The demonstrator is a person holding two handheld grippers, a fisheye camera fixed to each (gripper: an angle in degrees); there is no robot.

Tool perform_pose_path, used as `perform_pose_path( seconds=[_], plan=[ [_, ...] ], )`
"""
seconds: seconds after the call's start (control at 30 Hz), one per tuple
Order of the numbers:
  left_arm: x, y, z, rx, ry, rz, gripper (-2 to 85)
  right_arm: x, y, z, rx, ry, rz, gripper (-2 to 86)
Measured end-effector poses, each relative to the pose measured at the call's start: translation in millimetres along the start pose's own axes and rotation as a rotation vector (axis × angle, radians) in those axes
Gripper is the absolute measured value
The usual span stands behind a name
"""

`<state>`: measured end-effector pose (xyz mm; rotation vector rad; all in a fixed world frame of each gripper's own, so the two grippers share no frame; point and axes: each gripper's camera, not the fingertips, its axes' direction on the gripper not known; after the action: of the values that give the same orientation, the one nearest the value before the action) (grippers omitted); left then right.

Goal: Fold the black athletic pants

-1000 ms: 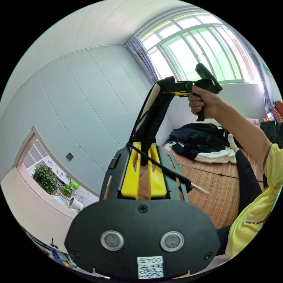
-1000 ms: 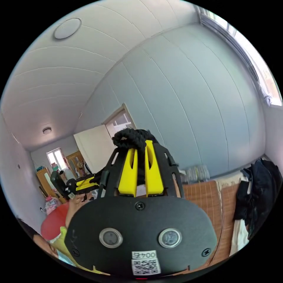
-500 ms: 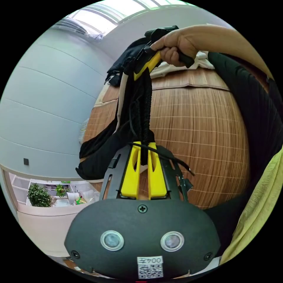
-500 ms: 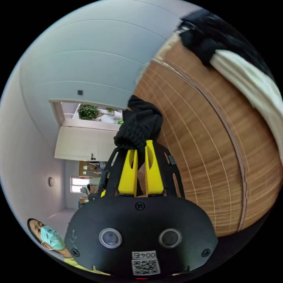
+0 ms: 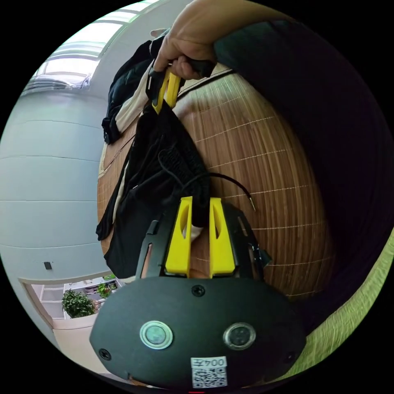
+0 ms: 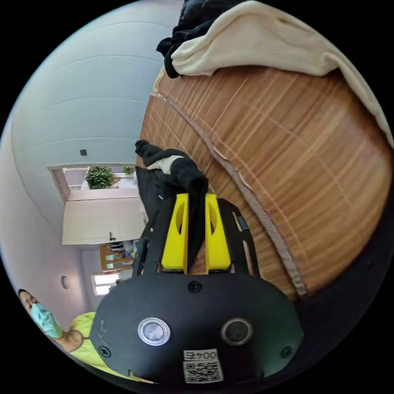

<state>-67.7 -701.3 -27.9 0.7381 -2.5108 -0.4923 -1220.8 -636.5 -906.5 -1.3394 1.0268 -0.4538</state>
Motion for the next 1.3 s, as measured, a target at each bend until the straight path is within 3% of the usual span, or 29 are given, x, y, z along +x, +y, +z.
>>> perform_pose_path(
  seconds=[0.1, 0.23, 0.37, 0.57, 0.77, 0.97, 1.13, 1.2, 1.3],
  plan=[
    [-6.5, 17.0, -8.3, 0.041, 0.076, -0.026, 9.0, -12.0, 26.8, -21.2, 0.078, 0.173, -0.049, 9.5],
    [-38.8, 53.6, -42.8, 0.153, 0.202, -0.108, 9.2, -67.7, 64.7, -34.6, 0.217, 0.362, -0.29, 11.5],
    [-72.4, 94.1, -49.7, 0.193, 0.147, -0.22, 8.2, -134.2, 93.0, 5.0, 0.177, 0.566, -0.617, 11.4],
    [-140.7, 161.9, 16.9, 0.118, 0.088, -0.395, 3.9, -190.4, 151.5, 75.4, 0.199, 0.755, -0.944, 9.9],
    [-157.2, 165.6, 81.7, 0.054, 0.193, -0.341, 1.0, -168.1, 138.2, 138.9, -0.069, 0.765, -0.82, 9.4],
    [-149.0, 185.2, 75.4, 0.105, 0.339, -0.291, 0.6, -168.0, 158.8, 118.7, -0.166, 0.773, -0.773, 8.6],
    [-184.0, 202.3, 68.3, 0.162, 0.375, -0.338, 0.6, -215.1, 175.8, 90.0, 0.015, 0.772, -0.882, 6.6],
    [-213.4, 217.9, 62.9, 0.229, 0.373, -0.415, 0.6, -245.4, 166.9, 99.2, 0.03, 0.754, -0.962, 6.7],
    [-236.8, 236.7, 84.8, 0.195, 0.375, -0.463, 0.6, -295.5, 135.5, 139.8, -0.014, 0.739, -1.068, 7.7]
  ],
)
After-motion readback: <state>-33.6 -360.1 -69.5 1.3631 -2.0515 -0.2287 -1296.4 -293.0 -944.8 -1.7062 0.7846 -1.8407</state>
